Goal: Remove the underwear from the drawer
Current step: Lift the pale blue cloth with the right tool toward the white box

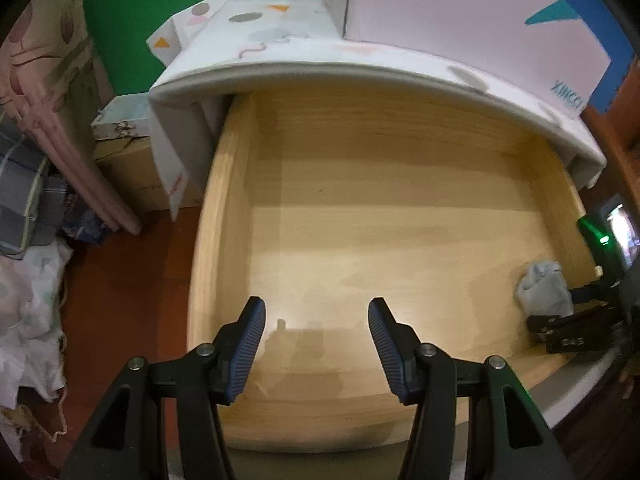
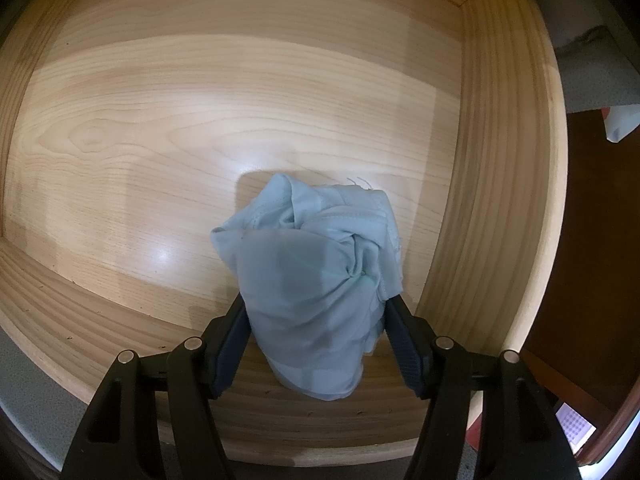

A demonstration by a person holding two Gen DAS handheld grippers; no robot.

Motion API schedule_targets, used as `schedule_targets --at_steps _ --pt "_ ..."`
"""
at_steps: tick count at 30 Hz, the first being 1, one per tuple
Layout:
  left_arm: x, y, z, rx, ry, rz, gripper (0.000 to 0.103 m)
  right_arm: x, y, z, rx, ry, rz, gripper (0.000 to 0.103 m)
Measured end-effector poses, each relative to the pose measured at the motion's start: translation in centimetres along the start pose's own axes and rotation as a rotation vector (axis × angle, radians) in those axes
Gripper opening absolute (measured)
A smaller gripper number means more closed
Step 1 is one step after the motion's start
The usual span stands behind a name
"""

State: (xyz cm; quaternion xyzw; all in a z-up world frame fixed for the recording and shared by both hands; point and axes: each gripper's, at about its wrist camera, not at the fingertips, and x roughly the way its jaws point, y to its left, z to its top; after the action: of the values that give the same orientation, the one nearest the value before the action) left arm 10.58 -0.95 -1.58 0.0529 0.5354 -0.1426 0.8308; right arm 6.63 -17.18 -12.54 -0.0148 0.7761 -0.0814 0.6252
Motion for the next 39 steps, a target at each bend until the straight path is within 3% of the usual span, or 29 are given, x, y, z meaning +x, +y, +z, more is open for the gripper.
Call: schedule_targets --at_steps 3,11,22,39 --pt "-0.5 0.2 0.0 -0.017 -0.04 -0.021 0.055 0.0 0.0 -0.1 0.0 0.0 0.0 0.06" --pt "0.0 0.6 0.0 -0.029 -0.026 -0.006 0.055 0.1 -0.1 -0.5 0.005 -0.007 0.009 0.057" --pt "0.9 -0.7 -0.4 0.049 0.007 0.031 0.055 0.1 -0.4 -1.2 0.012 -0.036 0.013 0.054" --pt "1.3 -0.1 -0.4 0.017 0.027 0.028 0.055 -0.2 -1.0 -2.0 0.03 -0.086 0.03 0.05"
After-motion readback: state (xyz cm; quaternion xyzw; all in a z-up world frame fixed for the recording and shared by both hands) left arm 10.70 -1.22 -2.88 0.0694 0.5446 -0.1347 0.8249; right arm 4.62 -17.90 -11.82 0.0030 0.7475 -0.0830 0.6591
